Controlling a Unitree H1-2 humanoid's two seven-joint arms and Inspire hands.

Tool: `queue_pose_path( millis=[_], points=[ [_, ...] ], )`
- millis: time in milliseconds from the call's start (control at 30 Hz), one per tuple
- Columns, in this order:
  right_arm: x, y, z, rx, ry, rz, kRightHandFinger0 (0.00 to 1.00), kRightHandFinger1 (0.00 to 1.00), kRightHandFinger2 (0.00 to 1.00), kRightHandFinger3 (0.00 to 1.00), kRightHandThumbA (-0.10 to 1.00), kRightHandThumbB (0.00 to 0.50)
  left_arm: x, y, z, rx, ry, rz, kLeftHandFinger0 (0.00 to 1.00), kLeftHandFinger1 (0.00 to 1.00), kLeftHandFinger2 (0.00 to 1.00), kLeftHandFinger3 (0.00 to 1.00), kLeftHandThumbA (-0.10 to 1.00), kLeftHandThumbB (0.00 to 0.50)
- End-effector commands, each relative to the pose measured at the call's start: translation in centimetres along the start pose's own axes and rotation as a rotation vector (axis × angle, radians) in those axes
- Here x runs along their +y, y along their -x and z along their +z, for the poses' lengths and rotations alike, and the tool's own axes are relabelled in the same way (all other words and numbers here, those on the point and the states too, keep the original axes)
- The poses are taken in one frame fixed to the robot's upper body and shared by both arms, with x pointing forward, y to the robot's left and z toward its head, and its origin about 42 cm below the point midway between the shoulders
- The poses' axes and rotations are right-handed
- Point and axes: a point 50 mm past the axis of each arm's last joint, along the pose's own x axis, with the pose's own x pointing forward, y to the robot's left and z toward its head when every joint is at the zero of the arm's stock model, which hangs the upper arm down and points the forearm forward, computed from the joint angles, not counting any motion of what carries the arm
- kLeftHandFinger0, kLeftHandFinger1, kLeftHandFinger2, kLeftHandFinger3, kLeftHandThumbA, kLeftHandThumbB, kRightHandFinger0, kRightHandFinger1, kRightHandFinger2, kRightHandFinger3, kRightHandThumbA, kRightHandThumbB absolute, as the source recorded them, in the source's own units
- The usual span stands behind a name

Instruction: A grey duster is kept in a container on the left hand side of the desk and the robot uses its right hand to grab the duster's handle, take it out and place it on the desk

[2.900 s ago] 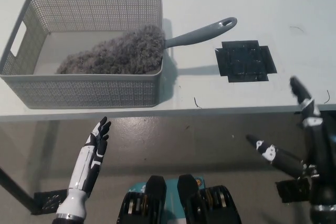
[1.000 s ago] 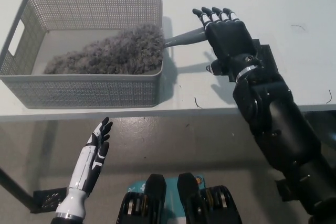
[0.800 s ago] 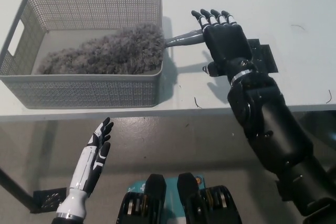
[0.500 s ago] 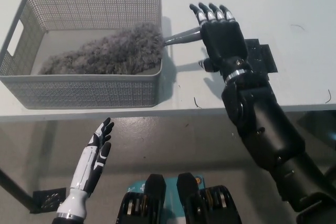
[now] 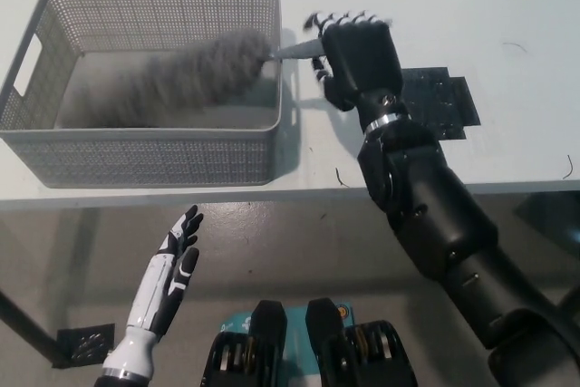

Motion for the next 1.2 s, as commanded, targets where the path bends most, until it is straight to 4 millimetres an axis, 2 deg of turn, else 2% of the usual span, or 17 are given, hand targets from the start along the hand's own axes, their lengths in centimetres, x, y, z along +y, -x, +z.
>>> queue_pose_path(
  millis=[0, 33, 100, 233, 300, 400, 433, 467, 567, 700, 800, 833, 867, 900, 1033, 1167],
  points=[
    [-6.8, -5.1, 4.7, -0.183, -0.139, -0.465, 0.0, 0.03, 0.43, 0.47, -0.1, 0.113, 0.6, -1.7, 1.9, -0.093, -0.041, -0.017, 1.0, 1.0, 1.0, 1.0, 1.0, 0.055],
    [-6.4, -5.0, 4.3, -0.169, -0.145, -0.456, 0.0, 0.05, 0.47, 0.52, -0.1, 0.097, 0.6, -1.7, 1.9, -0.094, -0.038, -0.025, 1.0, 1.0, 1.0, 1.0, 1.0, 0.049],
    [-5.8, -4.7, 3.9, -0.15, -0.145, -0.449, 0.0, 0.07, 0.5, 0.58, -0.1, 0.084, 0.6, -1.6, 1.9, -0.088, -0.033, -0.037, 1.0, 1.0, 1.0, 1.0, 1.0, 0.039],
    [-5.1, -4.1, 2.7, -0.114, -0.167, -0.452, 0.0, 0.14, 0.56, 0.63, -0.1, 0.108, 0.7, -1.5, 1.8, -0.09, -0.04, -0.038, 1.0, 1.0, 1.0, 1.0, 1.0, 0.018],
    [-4.7, -3.8, 2.3, -0.101, -0.197, -0.458, 0.0, 0.16, 0.57, 0.63, -0.1, 0.101, 0.7, -1.3, 1.6, -0.091, -0.051, -0.036, 1.0, 1.0, 1.0, 1.0, 1.0, 0.013],
    [-4.7, -3.6, 1.9, -0.075, -0.332, -0.469, 0.0, 0.23, 0.64, 0.73, -0.1, 0.113, 0.7, -1.1, 1.5, -0.088, -0.049, -0.031, 1.0, 1.0, 1.0, 1.0, 1.0, 0.029],
    [-4.7, -3.5, 1.8, -0.063, -0.37, -0.471, 0.0, 0.24, 0.64, 0.73, -0.1, 0.103, 0.7, -1.0, 1.4, -0.087, -0.049, -0.03, 1.0, 1.0, 1.0, 1.0, 1.0, 0.027],
    [-5.0, -3.5, 1.6, -0.038, -0.448, -0.484, 0.0, 0.24, 0.64, 0.72, -0.1, 0.105, 0.6, -1.0, 1.4, -0.084, -0.051, -0.033, 1.0, 1.0, 1.0, 1.0, 1.0, 0.031],
    [-5.5, -3.7, 1.2, -0.009, -0.535, -0.515, 0.0, 0.25, 0.66, 0.73, -0.1, 0.098, 0.6, -0.9, 1.4, -0.082, -0.056, -0.033, 1.0, 1.0, 1.0, 1.0, 1.0, 0.017],
    [-6.6, -3.9, 1.0, -0.006, -0.61, -0.574, 0.0, 0.23, 0.63, 0.71, -0.1, 0.114, 0.6, -0.9, 1.4, -0.073, -0.061, -0.035, 1.0, 1.0, 1.0, 1.0, 1.0, 0.024],
    [-8.2, -4.1, 0.8, -0.006, -0.645, -0.614, 0.0, 0.17, 0.6, 0.71, -0.1, 0.097, 0.6, -0.9, 1.4, -0.077, -0.069, -0.036, 1.0, 1.0, 1.0, 1.0, 1.0, 0.015],
    [-9.0, -4.1, 0.7, -0.013, -0.664, -0.641, 0.0, 0.12, 0.57, 0.69, -0.1, 0.102, 0.6, -0.9, 1.3, -0.077, -0.069, -0.034, 1.0, 1.0, 1.0, 1.0, 1.0, 0.016],
    [-9.6, -4.1, 0.7, -0.025, -0.686, -0.673, 0.0, 0.12, 0.57, 0.69, -0.1, 0.117, 0.5, -0.9, 1.3, -0.071, -0.067, -0.033, 1.0, 1.0, 1.0, 1.0, 1.0, 0.02],
    [-10.2, -4.1, 0.6, -0.032, -0.695, -0.692, 0.0, 0.11, 0.56, 0.69, -0.1, 0.111, 0.5, -0.9, 1.3, -0.068, -0.069, -0.032, 1.0, 1.0, 1.0, 1.0, 1.0, 0.014],
    [-11.8, -4.0, -0.3, -0.054, -0.702, -0.72, 0.0, 0.22, 0.67, 0.82, -0.1, 0.108, 0.7, -0.7, 1.3, -0.068, -0.077, -0.026, 1.0, 1.0, 1.0, 1.0, 1.0, 0.001],
    [-12.1, -3.5, -1.8, -0.046, -0.665, -0.697, 0.0, 0.19, 0.62, 0.78, -0.1, 0.124, 1.1, -0.2, 1.1, -0.06, -0.079, -0.018, 1.0, 1.0, 1.0, 1.0, 1.0, 0.019]
  ],
)
